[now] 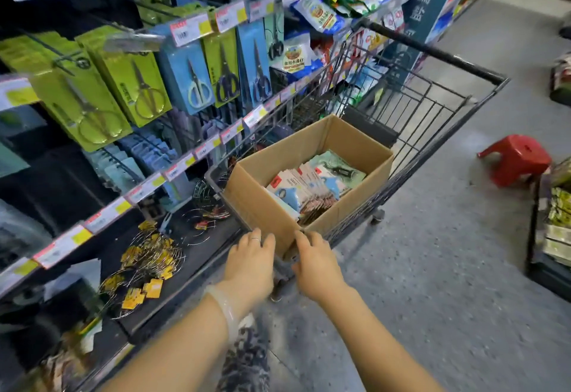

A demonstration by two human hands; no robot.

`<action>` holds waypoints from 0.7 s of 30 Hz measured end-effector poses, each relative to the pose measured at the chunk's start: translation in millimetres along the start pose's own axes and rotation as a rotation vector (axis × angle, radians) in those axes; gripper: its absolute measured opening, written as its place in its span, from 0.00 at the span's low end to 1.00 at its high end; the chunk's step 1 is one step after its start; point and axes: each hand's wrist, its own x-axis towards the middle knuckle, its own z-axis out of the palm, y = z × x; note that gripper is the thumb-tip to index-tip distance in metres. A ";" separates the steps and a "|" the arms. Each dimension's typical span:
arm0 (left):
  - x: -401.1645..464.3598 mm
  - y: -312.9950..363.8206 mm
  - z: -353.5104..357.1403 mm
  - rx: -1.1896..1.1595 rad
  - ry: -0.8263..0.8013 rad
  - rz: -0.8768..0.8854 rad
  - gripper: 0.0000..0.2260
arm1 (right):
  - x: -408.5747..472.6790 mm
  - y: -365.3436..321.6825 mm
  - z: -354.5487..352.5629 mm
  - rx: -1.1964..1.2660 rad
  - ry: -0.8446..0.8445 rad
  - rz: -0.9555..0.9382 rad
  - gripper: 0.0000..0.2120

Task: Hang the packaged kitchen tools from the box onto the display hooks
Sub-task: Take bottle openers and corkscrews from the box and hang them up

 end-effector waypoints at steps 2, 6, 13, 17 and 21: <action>25.6 -0.8 -5.3 0.009 0.002 0.007 0.30 | 22.3 5.0 -8.4 0.003 -0.002 0.011 0.30; 80.1 -3.5 -23.5 0.028 0.001 0.037 0.29 | 74.9 18.4 -26.8 -0.042 -0.008 0.054 0.28; 161.3 -19.7 -49.0 0.044 -0.036 0.054 0.29 | 163.7 35.4 -47.4 0.005 -0.087 0.135 0.28; 190.9 -30.2 -50.0 0.017 -0.081 0.023 0.30 | 202.1 45.3 -38.9 0.026 -0.192 0.190 0.28; 215.2 -31.9 -45.9 -0.047 -0.127 -0.021 0.30 | 236.1 64.4 -28.7 0.042 -0.290 0.208 0.28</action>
